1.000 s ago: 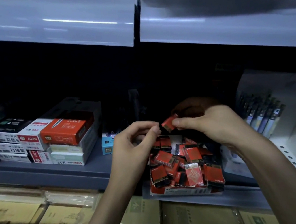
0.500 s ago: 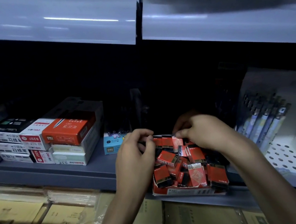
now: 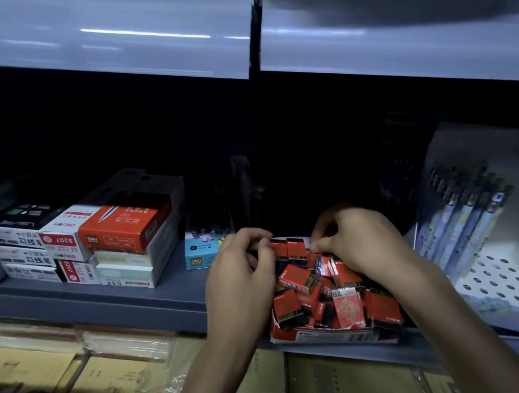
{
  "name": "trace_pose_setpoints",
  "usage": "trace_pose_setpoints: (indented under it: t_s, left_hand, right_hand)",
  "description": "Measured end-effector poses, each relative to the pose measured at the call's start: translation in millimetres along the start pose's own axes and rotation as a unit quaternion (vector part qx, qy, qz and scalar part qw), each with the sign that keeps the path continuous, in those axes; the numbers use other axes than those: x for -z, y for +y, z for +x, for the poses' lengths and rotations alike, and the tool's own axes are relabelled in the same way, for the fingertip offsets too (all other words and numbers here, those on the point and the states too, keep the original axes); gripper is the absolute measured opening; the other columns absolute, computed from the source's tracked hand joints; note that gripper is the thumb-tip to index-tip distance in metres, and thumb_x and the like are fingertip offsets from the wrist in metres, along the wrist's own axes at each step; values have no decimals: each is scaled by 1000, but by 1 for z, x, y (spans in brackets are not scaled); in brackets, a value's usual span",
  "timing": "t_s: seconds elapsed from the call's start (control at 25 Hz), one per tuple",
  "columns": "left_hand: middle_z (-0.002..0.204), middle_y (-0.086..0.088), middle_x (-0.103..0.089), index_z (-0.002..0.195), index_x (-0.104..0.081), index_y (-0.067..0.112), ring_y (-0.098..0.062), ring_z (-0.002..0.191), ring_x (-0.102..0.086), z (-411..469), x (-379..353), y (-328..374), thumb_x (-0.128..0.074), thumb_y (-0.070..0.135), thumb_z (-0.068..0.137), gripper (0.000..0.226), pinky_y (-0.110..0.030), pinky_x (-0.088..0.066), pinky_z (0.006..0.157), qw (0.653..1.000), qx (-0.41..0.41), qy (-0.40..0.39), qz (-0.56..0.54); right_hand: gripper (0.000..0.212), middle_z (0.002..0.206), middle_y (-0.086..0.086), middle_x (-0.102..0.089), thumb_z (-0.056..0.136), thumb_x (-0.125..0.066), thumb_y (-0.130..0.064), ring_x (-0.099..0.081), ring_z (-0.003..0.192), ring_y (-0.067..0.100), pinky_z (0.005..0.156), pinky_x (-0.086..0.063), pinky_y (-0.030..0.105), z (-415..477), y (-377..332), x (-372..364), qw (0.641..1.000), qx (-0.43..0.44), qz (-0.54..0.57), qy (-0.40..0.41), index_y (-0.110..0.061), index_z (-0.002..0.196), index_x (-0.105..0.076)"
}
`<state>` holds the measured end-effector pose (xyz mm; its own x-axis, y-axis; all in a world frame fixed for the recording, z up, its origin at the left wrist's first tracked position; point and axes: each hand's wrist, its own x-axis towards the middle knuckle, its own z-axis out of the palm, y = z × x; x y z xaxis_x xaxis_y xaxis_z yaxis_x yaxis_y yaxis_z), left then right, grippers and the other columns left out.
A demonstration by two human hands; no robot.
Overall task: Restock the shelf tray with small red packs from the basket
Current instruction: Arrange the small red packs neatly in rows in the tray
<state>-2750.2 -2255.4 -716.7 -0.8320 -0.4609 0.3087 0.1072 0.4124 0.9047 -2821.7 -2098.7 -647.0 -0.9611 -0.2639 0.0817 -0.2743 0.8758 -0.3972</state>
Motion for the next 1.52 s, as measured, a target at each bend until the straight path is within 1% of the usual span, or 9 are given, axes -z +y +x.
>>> trace_pose_setpoints:
  t_s: [0.2, 0.36, 0.6, 0.76, 1.0, 1.12, 1.24, 1.32, 1.52]
  left_hand:
    - [90, 11, -67, 103, -66, 39, -7, 82, -65, 0, 1, -3, -53, 34, 102, 14, -45, -58, 75, 1000, -5, 1, 2]
    - [92, 12, -67, 104, -67, 38, -7, 83, -65, 0, 1, -3, -53, 33, 103, 15, -44, -58, 76, 1000, -8, 0, 1]
    - [95, 14, -68, 104, -66, 38, -5, 86, -65, 0, 0, -4, -53, 34, 103, 14, -44, -58, 77, 1000, -11, 0, 2]
    - [94, 14, -68, 102, -66, 40, -7, 87, -66, 0, 0, -5, -54, 33, 102, 14, -45, -58, 77, 1000, -8, 7, -10]
    - [95, 14, -69, 101, -66, 40, -7, 86, -67, 1, -1, -5, -53, 34, 102, 14, -46, -59, 75, 1000, -6, 9, -14]
    - [95, 13, -69, 101, -66, 40, -8, 87, -67, 1, -1, -5, -53, 34, 102, 14, -45, -59, 75, 1000, -8, 10, -13]
    - [93, 12, -69, 100, -67, 40, -8, 85, -67, 1, -1, -5, -54, 32, 102, 15, -45, -59, 74, 1000, -6, 8, -14]
    - [94, 12, -69, 99, -67, 39, -7, 85, -67, 1, 0, -4, -54, 31, 102, 15, -44, -59, 75, 1000, -7, 9, -13]
    - [95, 13, -69, 100, -67, 39, -6, 86, -66, 1, 0, -5, -54, 31, 101, 15, -44, -59, 76, 1000, -7, 8, -10]
  right_hand:
    - [23, 117, -1, -69, 102, -57, -26, -63, 106, 19, 85, -50, 31, -10, 2, 24, 999, 10, -29, 11, -31, 122, -69]
    - [34, 120, 4, -67, 98, -65, -30, -63, 106, 22, 86, -52, 31, -16, 6, 34, 994, -21, -106, -30, -22, 131, -64]
    - [33, 98, -6, -69, 89, -77, -32, -65, 91, 15, 84, -56, 33, -15, 9, 33, 995, -37, -84, -24, -25, 120, -67]
    - [44, 88, -9, -63, 89, -74, -17, -62, 78, 10, 62, -49, 21, -22, 3, 40, 999, 31, -40, 8, -32, 129, -62]
    - [36, 93, -9, -68, 83, -82, -13, -67, 84, 3, 78, -58, 20, -23, 2, 43, 994, 64, 92, 6, -42, 95, -64]
    - [29, 91, -9, -71, 80, -86, -18, -70, 84, 3, 82, -59, 24, -23, 3, 43, 989, 35, 144, -11, -35, 97, -70]
    - [23, 91, -11, -71, 83, -83, -28, -67, 84, 3, 71, -53, 19, -21, 4, 41, 992, 26, 120, -3, -30, 103, -71]
    - [23, 94, -11, -70, 87, -79, -34, -63, 82, 1, 62, -45, 15, -21, 4, 41, 996, 38, 75, 9, -35, 107, -67]
    - [24, 96, -16, -68, 93, -73, -28, -62, 84, -2, 62, -44, 9, -16, 6, 35, 996, 50, 78, 7, -50, 95, -64]
